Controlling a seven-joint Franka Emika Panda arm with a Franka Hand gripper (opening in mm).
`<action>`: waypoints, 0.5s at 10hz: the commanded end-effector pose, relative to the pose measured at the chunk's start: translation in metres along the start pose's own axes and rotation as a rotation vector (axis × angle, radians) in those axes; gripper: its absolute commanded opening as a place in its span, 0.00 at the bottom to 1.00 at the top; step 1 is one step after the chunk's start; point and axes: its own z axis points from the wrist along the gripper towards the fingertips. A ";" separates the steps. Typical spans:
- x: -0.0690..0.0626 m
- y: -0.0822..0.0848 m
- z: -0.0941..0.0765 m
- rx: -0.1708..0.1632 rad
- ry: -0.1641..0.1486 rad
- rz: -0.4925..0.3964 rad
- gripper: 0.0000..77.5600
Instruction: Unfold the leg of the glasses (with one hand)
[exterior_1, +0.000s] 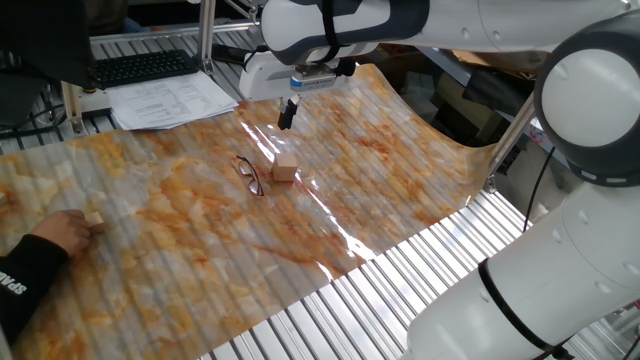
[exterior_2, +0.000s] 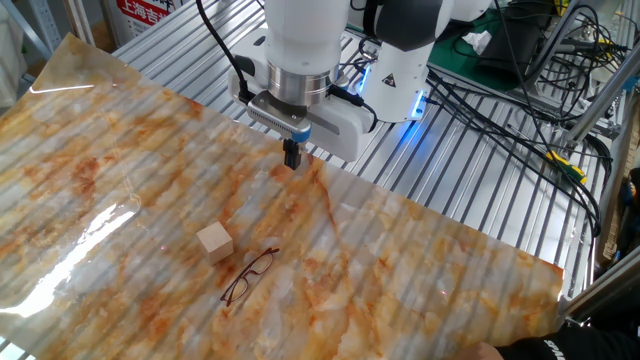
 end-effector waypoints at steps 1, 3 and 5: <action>0.000 0.000 0.000 -0.096 0.027 0.085 0.00; 0.000 0.000 0.000 0.048 0.024 0.068 0.00; 0.000 0.000 0.000 0.035 0.024 0.069 0.00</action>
